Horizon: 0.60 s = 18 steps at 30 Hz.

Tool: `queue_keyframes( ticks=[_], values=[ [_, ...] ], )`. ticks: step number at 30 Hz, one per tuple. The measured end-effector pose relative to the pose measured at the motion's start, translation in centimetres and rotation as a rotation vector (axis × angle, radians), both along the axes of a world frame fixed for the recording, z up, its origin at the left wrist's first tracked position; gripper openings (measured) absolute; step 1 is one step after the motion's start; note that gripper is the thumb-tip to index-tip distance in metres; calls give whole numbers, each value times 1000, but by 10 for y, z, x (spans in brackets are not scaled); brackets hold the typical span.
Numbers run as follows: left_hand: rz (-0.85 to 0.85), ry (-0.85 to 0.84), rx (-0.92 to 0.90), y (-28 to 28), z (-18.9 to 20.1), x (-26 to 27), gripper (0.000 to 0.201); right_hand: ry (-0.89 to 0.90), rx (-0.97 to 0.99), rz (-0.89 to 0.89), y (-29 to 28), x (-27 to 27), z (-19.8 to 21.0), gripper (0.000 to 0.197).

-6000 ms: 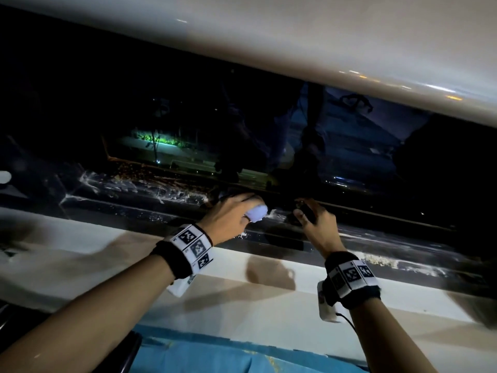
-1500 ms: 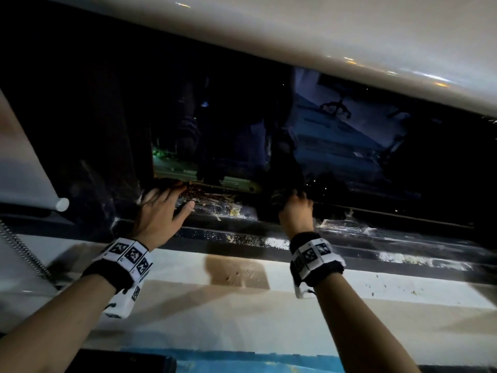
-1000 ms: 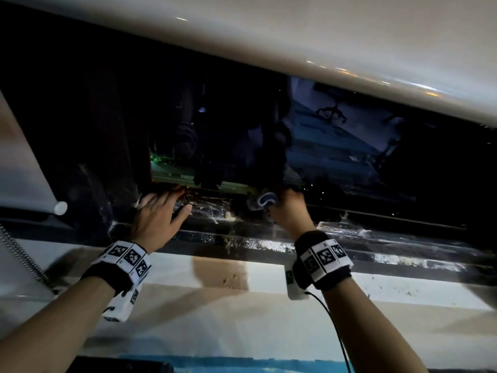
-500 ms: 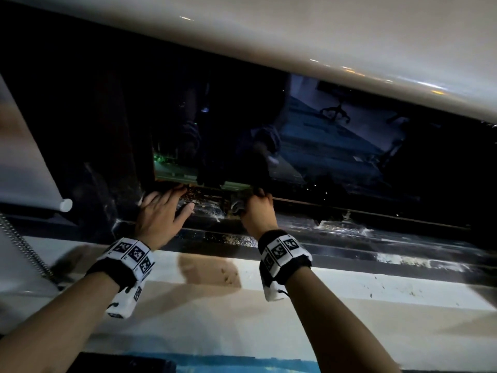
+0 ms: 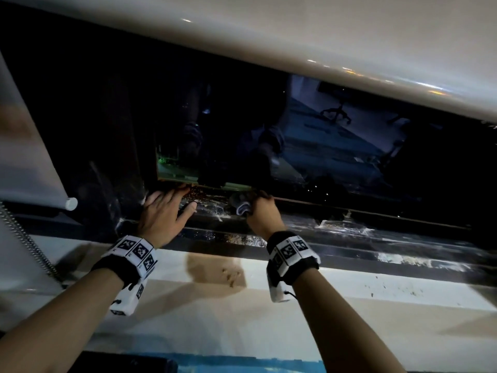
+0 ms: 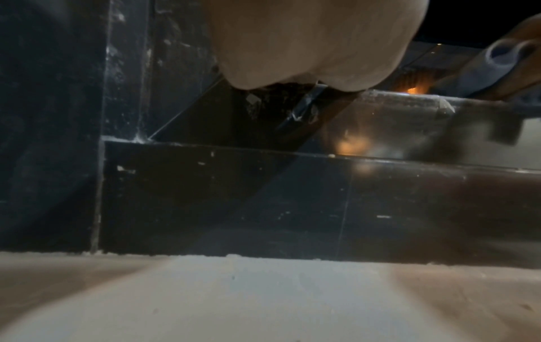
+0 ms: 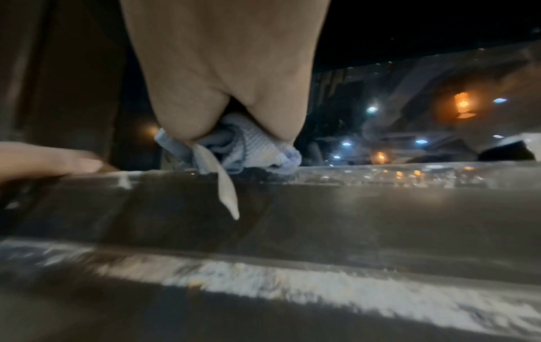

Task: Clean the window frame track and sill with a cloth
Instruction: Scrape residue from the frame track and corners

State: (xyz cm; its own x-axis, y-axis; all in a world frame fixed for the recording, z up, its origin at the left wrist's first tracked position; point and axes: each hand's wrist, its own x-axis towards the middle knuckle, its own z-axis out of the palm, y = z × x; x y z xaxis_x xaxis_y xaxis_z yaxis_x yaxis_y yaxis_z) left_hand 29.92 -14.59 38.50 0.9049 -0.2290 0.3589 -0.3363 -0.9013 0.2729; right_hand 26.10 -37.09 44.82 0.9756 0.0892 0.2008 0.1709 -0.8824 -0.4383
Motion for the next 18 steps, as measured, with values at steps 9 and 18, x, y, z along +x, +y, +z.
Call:
queue_keyframes(
  ticks=[9,18],
  values=[
    [3,10,7,1,0,0,71,5,-20,248,-34,-19,6,21],
    [-17,-7,9,1,1,-1,66,-61,-38,108,-2,2,-10,32]
  ],
)
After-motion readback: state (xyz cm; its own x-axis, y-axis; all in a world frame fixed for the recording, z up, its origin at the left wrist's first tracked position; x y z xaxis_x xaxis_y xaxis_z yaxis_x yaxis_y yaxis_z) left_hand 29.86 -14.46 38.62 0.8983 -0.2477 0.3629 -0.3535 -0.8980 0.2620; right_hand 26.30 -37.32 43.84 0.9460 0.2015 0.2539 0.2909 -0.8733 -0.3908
